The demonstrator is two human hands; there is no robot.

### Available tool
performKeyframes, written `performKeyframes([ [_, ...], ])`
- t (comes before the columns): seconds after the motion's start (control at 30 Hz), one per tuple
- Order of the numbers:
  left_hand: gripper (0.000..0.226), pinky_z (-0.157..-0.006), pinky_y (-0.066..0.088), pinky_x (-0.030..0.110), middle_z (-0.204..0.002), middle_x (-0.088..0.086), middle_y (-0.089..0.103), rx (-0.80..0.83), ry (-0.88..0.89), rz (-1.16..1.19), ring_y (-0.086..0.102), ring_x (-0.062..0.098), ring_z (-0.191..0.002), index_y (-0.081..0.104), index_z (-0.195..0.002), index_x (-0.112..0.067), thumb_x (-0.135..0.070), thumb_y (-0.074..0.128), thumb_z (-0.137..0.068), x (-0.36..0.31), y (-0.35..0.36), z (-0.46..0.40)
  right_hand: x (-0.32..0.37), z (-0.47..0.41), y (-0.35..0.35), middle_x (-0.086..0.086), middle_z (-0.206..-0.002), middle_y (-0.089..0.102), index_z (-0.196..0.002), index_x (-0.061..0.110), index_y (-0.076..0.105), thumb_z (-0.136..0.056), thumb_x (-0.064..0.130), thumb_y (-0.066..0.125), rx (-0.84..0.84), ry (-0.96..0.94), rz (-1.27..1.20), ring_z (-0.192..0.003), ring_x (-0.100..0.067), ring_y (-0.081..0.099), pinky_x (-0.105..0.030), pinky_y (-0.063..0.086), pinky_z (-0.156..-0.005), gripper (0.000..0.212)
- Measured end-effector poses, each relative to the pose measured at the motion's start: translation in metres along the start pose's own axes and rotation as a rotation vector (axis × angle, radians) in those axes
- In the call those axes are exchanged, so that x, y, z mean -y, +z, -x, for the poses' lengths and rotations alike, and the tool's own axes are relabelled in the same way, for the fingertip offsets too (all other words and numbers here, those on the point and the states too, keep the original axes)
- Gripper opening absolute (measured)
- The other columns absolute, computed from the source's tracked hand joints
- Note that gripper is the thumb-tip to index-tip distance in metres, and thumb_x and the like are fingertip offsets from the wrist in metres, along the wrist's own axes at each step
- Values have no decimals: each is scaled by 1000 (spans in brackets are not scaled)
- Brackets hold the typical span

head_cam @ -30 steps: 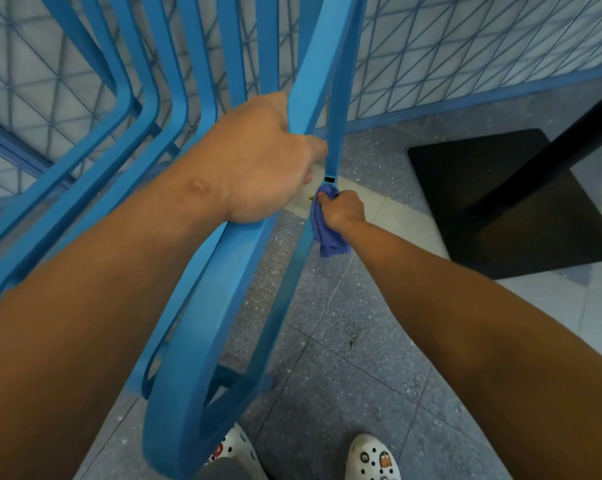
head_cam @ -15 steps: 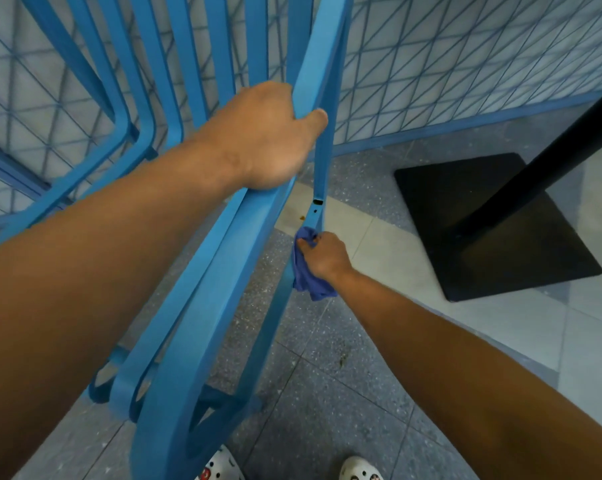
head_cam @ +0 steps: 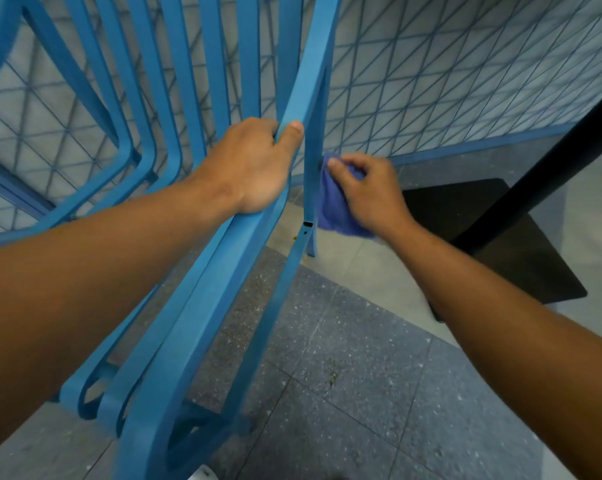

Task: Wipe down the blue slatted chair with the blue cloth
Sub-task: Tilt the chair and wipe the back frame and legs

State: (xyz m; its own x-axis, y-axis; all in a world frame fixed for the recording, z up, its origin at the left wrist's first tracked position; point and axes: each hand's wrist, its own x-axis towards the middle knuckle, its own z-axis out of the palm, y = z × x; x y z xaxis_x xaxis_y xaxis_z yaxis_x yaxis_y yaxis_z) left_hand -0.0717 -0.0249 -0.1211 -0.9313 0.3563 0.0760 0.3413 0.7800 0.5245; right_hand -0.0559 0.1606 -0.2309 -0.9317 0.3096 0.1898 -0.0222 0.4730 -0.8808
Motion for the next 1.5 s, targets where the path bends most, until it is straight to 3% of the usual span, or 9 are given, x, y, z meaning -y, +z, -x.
performKeyframes([
  [0.23, 52, -52, 24, 36, -60, -1, 38, 10, -15, 17, 36, 18, -53, 36, -64, -20, -50, 35, -107, 2, 2, -1, 50, -70, -20, 7, -76, 65, -84, 18, 69, -83, 61, 64, -99, -226, 362, -73, -10, 60, -31, 44, -62, 43],
  [0.43, 54, -52, 23, 36, -58, 0, 37, 7, -22, 19, 36, 16, -50, 36, -63, -18, -49, 36, -107, -1, 1, 0, 48, -80, -7, 10, -76, 49, -88, 25, 45, -83, 59, 65, -44, -242, 526, -75, -16, 48, -32, 24, -56, 39],
  [0.63, 56, -51, 22, 36, -56, 1, 31, 5, 0, 16, 31, 15, -44, 31, -61, -17, -49, 37, -107, -1, -1, 3, 26, -74, -4, 8, -83, 57, -89, 24, 50, -84, 54, 69, 58, -225, 505, -79, -17, 54, -30, 30, -57, 36],
  [0.8, 55, -52, 23, 38, -56, 1, 29, 11, -4, 28, 30, 13, -40, 30, -63, -16, -50, 37, -106, -1, 0, 2, 42, -83, -18, 7, -82, 62, -87, 27, 56, -86, 54, 66, -21, -282, 356, -81, -17, 60, -34, 45, -66, 29],
  [0.9, 55, -52, 23, 38, -57, 2, 28, 8, -14, 19, 29, 15, -40, 30, -64, -17, -51, 37, -106, -1, 0, 2, 53, -89, -19, 8, -80, 61, -87, 26, 56, -85, 54, 64, -90, -325, 316, -76, -14, 57, -32, 41, -62, 30],
  [1.1, 60, -51, 23, 37, -58, 4, 30, -15, -20, 7, 26, 15, -42, 39, -68, -7, -55, 40, -104, 0, 0, 2, 10, -72, 3, 9, -83, 58, -88, 26, 51, -86, 53, 67, 47, -219, 440, -79, -17, 55, -30, 29, -56, 31],
  [1.3, 68, -49, 26, 33, -59, 7, 37, -31, -39, 17, 30, 16, -44, 49, -80, 5, -59, 42, -101, 1, 1, 2, 25, -82, -10, 7, -81, 64, -88, 22, 62, -84, 56, 68, -39, -248, 311, -79, -13, 60, -35, 48, -65, 34],
  [1.4, 69, -50, 28, 33, -60, 7, 39, -34, -47, 28, 32, 15, -43, 52, -83, 6, -60, 44, -101, 2, 3, 2, 45, -90, -22, 12, -73, 56, -86, 23, 60, -85, 55, 66, -113, -327, 244, -70, -5, 53, -25, 43, -63, 33],
  [1.5, 67, -50, 28, 33, -59, 7, 40, -36, -49, 22, 32, 15, -43, 54, -83, 5, -59, 44, -101, 4, 3, 1, 41, -86, -14, 12, -79, 55, -86, 28, 52, -85, 54, 66, -41, -333, 358, -74, -9, 52, -28, 38, -61, 29],
])
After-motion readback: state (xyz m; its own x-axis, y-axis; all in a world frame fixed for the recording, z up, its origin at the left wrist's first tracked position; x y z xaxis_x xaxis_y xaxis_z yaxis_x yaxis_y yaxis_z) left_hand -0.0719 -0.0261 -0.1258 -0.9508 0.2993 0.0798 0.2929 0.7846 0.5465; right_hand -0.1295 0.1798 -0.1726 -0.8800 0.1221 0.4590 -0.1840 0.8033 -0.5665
